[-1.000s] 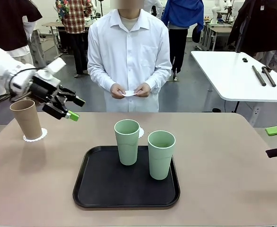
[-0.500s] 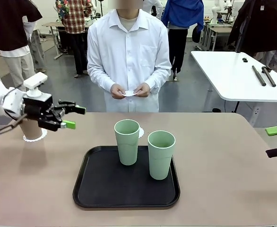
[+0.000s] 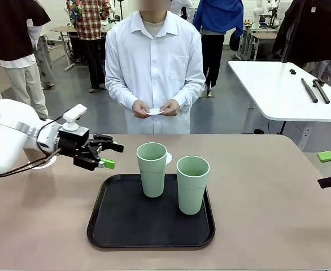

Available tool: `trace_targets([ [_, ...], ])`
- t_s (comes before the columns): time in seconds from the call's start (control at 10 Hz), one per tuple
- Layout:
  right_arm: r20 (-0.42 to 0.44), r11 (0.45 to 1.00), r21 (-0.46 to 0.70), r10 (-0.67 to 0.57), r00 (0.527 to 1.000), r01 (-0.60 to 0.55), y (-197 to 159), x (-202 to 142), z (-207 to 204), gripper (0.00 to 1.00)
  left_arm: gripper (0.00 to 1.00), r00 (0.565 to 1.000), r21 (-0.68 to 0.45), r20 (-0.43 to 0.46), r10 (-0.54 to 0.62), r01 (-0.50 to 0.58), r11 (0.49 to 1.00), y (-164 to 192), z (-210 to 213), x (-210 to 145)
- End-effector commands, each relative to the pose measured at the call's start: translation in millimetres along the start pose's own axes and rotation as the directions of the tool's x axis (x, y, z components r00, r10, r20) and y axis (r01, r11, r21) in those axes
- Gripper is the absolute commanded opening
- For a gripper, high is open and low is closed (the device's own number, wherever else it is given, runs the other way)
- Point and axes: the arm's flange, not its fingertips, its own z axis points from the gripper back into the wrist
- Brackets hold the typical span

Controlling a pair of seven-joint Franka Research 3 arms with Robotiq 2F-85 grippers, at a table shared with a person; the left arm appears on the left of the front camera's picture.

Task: Place coasters on the table and set cups on them.
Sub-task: Take one Reusable plastic cup from the Flat Tray and place it on a coaster set by the human.

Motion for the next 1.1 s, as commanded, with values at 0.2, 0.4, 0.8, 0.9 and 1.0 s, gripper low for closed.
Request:
trace_targets([
  [0.2,0.001,1.000,0.017,0.005,1.000,-0.005,0,1,0,1.00,1.00,0.999,0.015,-0.036,0.000,0.001,1.000,7,-8,-5],
  [0.4,0.001,1.000,0.017,0.005,1.000,-0.005,0,1,0,1.00,1.00,0.999,0.015,-0.036,0.000,0.001,1.000,7,-8,-5],
  [0.8,0.001,1.000,0.017,0.005,1.000,-0.005,0,1,0,1.00,1.00,0.999,0.023,0.026,-0.019,0.019,1.000,25,-20,-27],
  [0.9,0.001,1.000,0.017,0.005,1.000,-0.005,0,1,0,1.00,1.00,0.997,0.016,0.068,-0.045,0.044,0.999,25,-23,-34],
  [1.0,0.001,1.000,0.017,0.005,1.000,-0.005,0,1,0,1.00,1.00,0.992,0.027,0.112,-0.056,0.053,0.998,25,-27,-41],
])
